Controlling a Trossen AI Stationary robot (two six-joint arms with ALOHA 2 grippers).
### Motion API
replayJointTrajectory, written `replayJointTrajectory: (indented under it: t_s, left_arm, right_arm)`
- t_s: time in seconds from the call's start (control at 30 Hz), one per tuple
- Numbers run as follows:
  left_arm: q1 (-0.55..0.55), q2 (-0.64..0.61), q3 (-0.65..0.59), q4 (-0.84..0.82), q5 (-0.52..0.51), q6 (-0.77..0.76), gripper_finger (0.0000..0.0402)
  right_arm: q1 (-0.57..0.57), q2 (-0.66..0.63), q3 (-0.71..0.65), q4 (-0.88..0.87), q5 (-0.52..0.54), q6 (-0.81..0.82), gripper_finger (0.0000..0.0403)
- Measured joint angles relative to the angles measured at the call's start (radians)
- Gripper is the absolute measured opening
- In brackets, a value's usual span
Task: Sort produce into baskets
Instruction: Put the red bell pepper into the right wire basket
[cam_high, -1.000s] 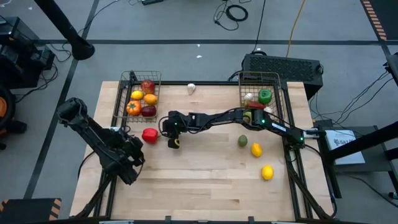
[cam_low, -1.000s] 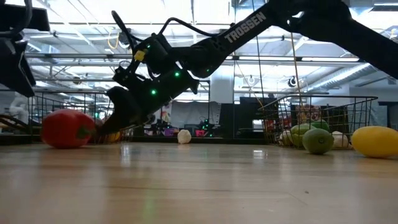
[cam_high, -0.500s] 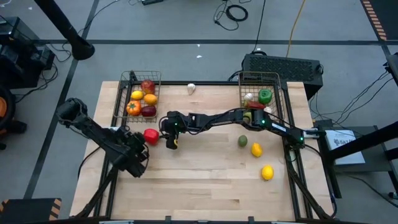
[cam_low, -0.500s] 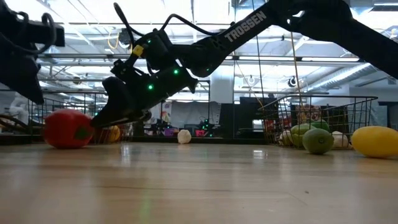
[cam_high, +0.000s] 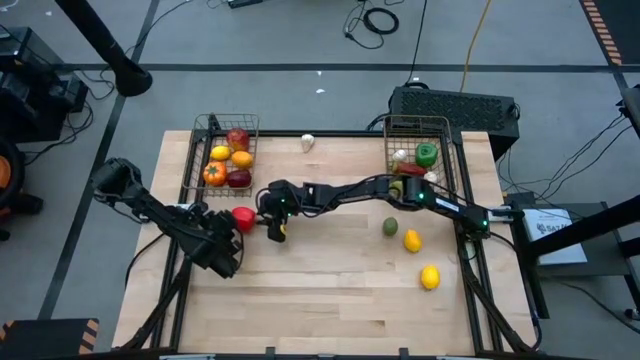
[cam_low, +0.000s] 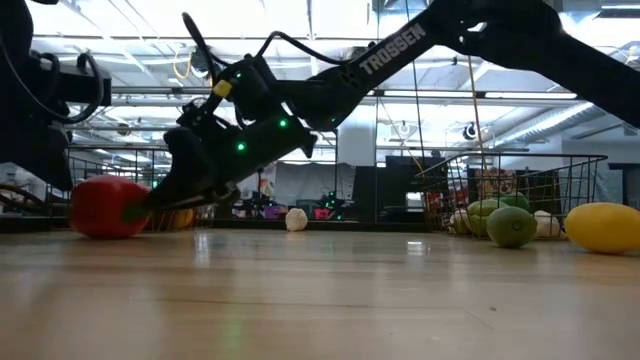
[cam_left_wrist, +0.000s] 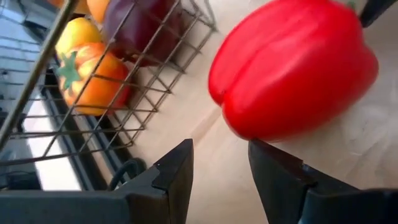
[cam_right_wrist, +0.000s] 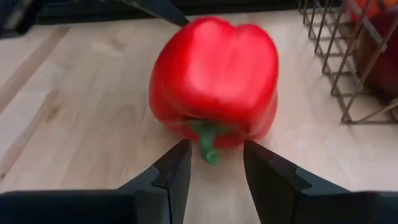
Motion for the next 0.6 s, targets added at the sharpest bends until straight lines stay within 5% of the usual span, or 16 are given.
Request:
replayJointTrajectory:
  t_s: [0.4,0.6]
  left_arm:
    - [-0.001,0.0,0.0,0.072,-0.021,0.061,0.0161]
    - [-0.001,0.0,0.0,0.071,-0.04,0.061,0.0161]
  right_arm:
    - [-0.021,0.002,0.0,-0.026,-0.054,0.066,0.0137]
    - [-0.018,0.002,0.0,-0.018,-0.078,0.05,0.0096]
